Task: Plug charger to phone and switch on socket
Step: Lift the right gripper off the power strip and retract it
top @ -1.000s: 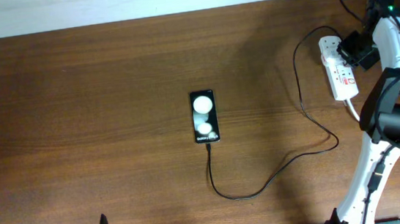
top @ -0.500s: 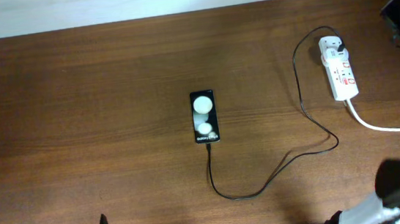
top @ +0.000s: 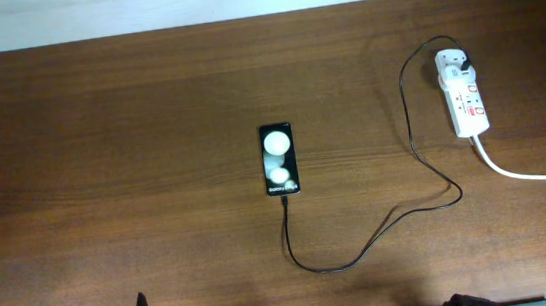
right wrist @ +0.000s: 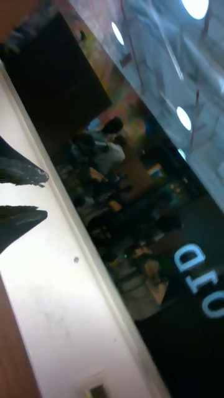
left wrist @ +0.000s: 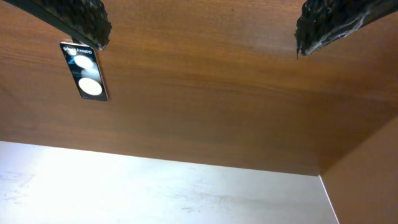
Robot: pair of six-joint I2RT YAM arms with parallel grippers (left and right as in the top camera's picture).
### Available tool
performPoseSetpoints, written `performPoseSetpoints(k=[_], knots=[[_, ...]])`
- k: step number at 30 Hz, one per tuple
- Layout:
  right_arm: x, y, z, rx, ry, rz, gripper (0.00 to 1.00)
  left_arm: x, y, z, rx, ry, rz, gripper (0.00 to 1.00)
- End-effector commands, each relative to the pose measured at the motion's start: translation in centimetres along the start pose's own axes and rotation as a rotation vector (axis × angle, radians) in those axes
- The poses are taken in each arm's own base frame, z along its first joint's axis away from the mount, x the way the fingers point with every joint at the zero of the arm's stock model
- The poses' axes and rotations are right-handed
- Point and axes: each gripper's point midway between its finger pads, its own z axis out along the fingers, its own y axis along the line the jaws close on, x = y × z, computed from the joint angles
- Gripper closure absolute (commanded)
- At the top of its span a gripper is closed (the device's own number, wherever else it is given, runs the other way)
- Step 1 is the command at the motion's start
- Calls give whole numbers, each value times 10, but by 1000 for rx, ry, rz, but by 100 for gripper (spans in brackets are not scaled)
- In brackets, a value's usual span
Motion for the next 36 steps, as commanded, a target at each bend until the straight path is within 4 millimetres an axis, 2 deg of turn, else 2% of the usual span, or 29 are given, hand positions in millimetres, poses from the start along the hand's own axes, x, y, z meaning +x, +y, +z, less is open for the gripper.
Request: performPoseSetpoints(k=[1,5,7,11,12,13,15,18,24,29,31,33,35,36], knots=[[24,31,-32,-153,77,-21,85,1,1,0,-9,-2,11,1],[44,48,-67,-303,102,-15,85,1,2,0,-9,-1,11,1],[54,65,-92,-437,98,-44,85,1,2,0,-9,-1,11,1],[53,78,-165,-565,-89,-159,84,1,1,0,-8,-1,11,1],[52,79,-176,-577,-111,-167,84,1,2,0,-9,-1,11,1],[50,84,-198,-611,-149,-181,83,1,2,0,-9,-1,11,1],[48,86,-226,-670,-189,-204,83,1,2,0,-9,-1,11,1],[47,86,-254,-690,-259,-268,81,1,2,0,-9,-1,11,1],[51,82,-325,-723,-420,-327,80,1,2,0,-9,-1,11,1],[47,67,-350,-671,-520,-333,78,1,2,0,-9,-1,11,1],[44,57,-353,-627,-562,-313,77,1,2,0,-9,-1,11,1],[44,58,-353,-613,-580,-354,76,1,1,0,-8,-1,11,1],[39,56,-354,-599,-604,-349,64,1,1,0,-8,-1,11,1],[29,49,-349,-547,-650,-323,36,1,1,0,-8,-1,11,1]])
